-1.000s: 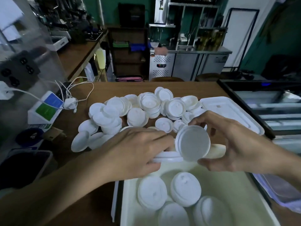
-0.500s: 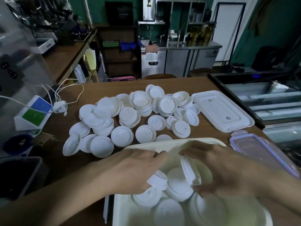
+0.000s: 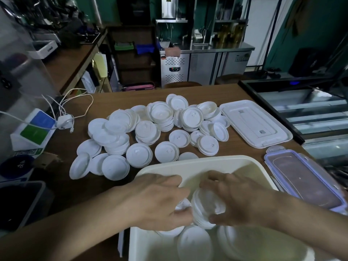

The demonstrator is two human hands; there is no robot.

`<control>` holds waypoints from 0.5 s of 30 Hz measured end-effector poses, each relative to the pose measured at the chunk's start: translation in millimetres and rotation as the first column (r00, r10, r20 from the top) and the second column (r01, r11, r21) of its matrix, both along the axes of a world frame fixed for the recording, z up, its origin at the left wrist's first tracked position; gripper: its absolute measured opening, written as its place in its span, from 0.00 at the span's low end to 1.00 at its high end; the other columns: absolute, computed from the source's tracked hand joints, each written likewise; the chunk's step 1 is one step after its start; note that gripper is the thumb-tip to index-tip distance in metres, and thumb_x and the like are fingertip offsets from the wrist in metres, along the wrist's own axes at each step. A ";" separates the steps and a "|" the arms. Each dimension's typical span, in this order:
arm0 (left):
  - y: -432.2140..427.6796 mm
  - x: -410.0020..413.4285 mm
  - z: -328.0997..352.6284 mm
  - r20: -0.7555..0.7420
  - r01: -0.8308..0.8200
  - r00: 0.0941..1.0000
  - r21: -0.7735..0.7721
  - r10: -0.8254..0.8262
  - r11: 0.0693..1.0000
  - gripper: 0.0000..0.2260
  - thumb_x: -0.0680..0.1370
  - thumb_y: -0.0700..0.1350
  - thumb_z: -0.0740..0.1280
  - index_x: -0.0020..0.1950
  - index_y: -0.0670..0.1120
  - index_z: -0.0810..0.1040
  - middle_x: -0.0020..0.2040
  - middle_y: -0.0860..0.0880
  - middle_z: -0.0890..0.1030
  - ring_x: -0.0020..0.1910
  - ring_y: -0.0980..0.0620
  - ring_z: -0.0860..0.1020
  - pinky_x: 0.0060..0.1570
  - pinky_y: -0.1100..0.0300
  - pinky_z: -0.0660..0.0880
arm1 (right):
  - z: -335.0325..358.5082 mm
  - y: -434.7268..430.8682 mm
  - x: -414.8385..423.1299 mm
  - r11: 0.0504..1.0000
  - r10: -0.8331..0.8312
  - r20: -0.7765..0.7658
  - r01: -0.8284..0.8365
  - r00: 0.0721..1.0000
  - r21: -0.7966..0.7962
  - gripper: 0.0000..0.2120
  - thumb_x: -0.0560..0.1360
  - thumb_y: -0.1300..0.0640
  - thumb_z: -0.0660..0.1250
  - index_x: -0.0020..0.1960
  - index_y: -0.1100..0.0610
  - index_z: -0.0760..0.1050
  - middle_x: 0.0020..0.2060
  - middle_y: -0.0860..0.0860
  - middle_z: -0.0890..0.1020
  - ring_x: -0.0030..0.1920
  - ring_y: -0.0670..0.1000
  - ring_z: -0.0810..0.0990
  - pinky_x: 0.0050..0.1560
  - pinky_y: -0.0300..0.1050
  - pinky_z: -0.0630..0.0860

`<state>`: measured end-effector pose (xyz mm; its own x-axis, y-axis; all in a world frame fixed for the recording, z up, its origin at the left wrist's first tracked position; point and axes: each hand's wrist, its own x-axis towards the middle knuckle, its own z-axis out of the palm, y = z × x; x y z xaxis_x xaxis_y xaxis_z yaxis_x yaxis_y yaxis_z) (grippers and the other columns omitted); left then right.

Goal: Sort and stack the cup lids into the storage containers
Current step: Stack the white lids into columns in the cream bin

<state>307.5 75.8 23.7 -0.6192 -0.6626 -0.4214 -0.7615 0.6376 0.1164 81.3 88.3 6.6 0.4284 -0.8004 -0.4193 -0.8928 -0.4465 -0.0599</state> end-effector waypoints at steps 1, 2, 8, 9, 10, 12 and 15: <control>-0.3 -0.7 0.0 -0.005 -0.010 1.000 0.018 0.010 1.000 0.20 0.79 0.68 0.52 0.51 0.53 0.67 0.47 0.53 0.64 0.46 0.47 0.68 0.45 0.54 0.63 | -2.7 0.5 -0.5 1.000 0.001 0.009 -0.001 1.000 0.002 0.28 0.72 0.36 0.69 0.67 0.46 0.68 0.64 0.42 0.69 0.54 0.53 0.80 0.51 0.47 0.75; -0.7 -1.1 -0.3 0.001 -0.021 1.000 0.047 0.021 0.999 0.18 0.79 0.68 0.53 0.52 0.53 0.65 0.47 0.54 0.64 0.47 0.49 0.68 0.45 0.55 0.63 | -4.4 1.6 -1.5 1.000 -0.006 0.016 0.006 1.000 0.008 0.27 0.72 0.36 0.69 0.65 0.46 0.69 0.62 0.42 0.69 0.52 0.53 0.81 0.50 0.48 0.76; -9.0 -4.2 -9.8 0.053 -0.009 0.999 0.138 0.002 0.990 0.21 0.79 0.66 0.66 0.60 0.51 0.68 0.54 0.54 0.68 0.49 0.50 0.70 0.41 0.54 0.64 | -7.6 -0.3 -2.8 1.000 -0.001 -0.019 0.001 1.000 -0.010 0.28 0.70 0.31 0.69 0.63 0.46 0.69 0.60 0.41 0.71 0.53 0.53 0.80 0.48 0.48 0.73; -10.2 -4.6 -12.5 0.052 -0.002 0.999 0.148 -0.006 0.989 0.23 0.78 0.67 0.67 0.61 0.52 0.68 0.54 0.54 0.69 0.51 0.49 0.71 0.43 0.53 0.67 | -7.7 -0.4 -2.2 1.000 -0.003 -0.025 0.002 1.000 -0.014 0.29 0.70 0.31 0.69 0.64 0.45 0.69 0.61 0.41 0.71 0.54 0.52 0.80 0.46 0.47 0.69; -10.7 -4.8 -15.4 0.052 0.000 0.999 0.162 -0.009 0.987 0.24 0.77 0.67 0.69 0.61 0.52 0.69 0.54 0.54 0.70 0.53 0.49 0.73 0.44 0.53 0.69 | -7.8 -0.3 -1.9 1.000 -0.006 -0.025 0.006 1.000 -0.015 0.30 0.69 0.30 0.70 0.65 0.44 0.69 0.62 0.40 0.71 0.54 0.52 0.79 0.46 0.47 0.67; -11.4 -4.9 -19.0 0.065 0.002 0.998 0.177 -0.013 0.984 0.25 0.75 0.65 0.72 0.62 0.52 0.70 0.55 0.54 0.71 0.57 0.48 0.74 0.46 0.53 0.70 | -8.4 -0.6 -2.3 1.000 -0.014 -0.004 0.014 1.000 -0.012 0.32 0.68 0.29 0.70 0.66 0.43 0.67 0.62 0.39 0.70 0.55 0.50 0.79 0.47 0.47 0.66; -13.7 -4.6 -21.6 0.073 0.004 0.997 0.153 -0.015 0.988 0.24 0.75 0.62 0.74 0.62 0.52 0.70 0.52 0.54 0.69 0.57 0.47 0.74 0.44 0.53 0.69 | -9.3 -0.6 -5.6 1.000 -0.023 0.043 0.023 0.999 0.002 0.34 0.68 0.29 0.70 0.67 0.42 0.67 0.63 0.37 0.70 0.56 0.48 0.78 0.50 0.47 0.70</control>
